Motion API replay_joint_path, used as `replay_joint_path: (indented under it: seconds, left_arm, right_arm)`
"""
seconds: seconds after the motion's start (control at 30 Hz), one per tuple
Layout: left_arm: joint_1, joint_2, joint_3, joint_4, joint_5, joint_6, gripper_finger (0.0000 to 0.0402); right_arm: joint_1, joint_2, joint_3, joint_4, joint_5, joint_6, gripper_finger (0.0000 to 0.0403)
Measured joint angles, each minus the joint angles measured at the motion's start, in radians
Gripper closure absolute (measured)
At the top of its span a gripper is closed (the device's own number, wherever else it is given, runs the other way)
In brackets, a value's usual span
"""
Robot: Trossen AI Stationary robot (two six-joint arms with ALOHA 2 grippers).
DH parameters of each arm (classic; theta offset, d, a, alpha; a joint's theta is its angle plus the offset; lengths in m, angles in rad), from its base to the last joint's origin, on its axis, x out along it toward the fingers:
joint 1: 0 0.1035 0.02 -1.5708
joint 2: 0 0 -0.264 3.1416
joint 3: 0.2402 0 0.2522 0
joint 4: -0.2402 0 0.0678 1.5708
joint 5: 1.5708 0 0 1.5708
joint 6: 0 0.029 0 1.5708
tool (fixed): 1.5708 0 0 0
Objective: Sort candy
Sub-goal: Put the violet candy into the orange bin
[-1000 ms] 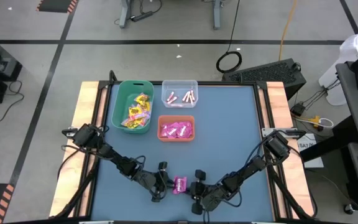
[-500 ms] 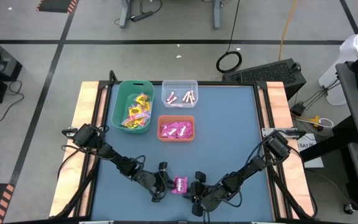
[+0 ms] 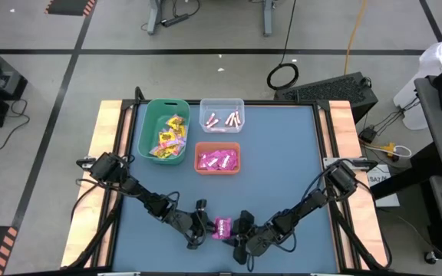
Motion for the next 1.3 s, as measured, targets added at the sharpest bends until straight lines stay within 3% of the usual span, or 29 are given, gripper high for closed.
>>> replay_joint_path:
  seconds: [0.2,0.43,0.83,1.07,1.3]
  left_arm:
    - [-0.001,0.000,0.000,0.001,0.001,0.000,0.0317]
    - [-0.012,0.000,0.000,0.005,0.000,0.036,0.0317]
    - [-0.013,-0.057,0.000,0.029,-0.005,0.053,0.0317]
    - [-0.018,-0.164,0.002,-0.048,-0.010,0.088,0.0317]
    - [-0.018,-0.226,0.000,-0.095,-0.101,0.147,0.0317]
  right_arm:
    - [-0.010,0.000,0.000,-0.002,-0.007,0.011,0.0311]
    - [-0.012,0.001,0.000,-0.023,0.019,-0.005,0.0395]
    - [-0.014,-0.008,-0.003,-0.053,0.041,-0.100,0.0402]
    - [-0.010,-0.086,-0.005,-0.201,0.059,-0.157,0.0403]
    - [-0.009,-0.166,-0.005,-0.332,0.078,-0.241,0.0403]
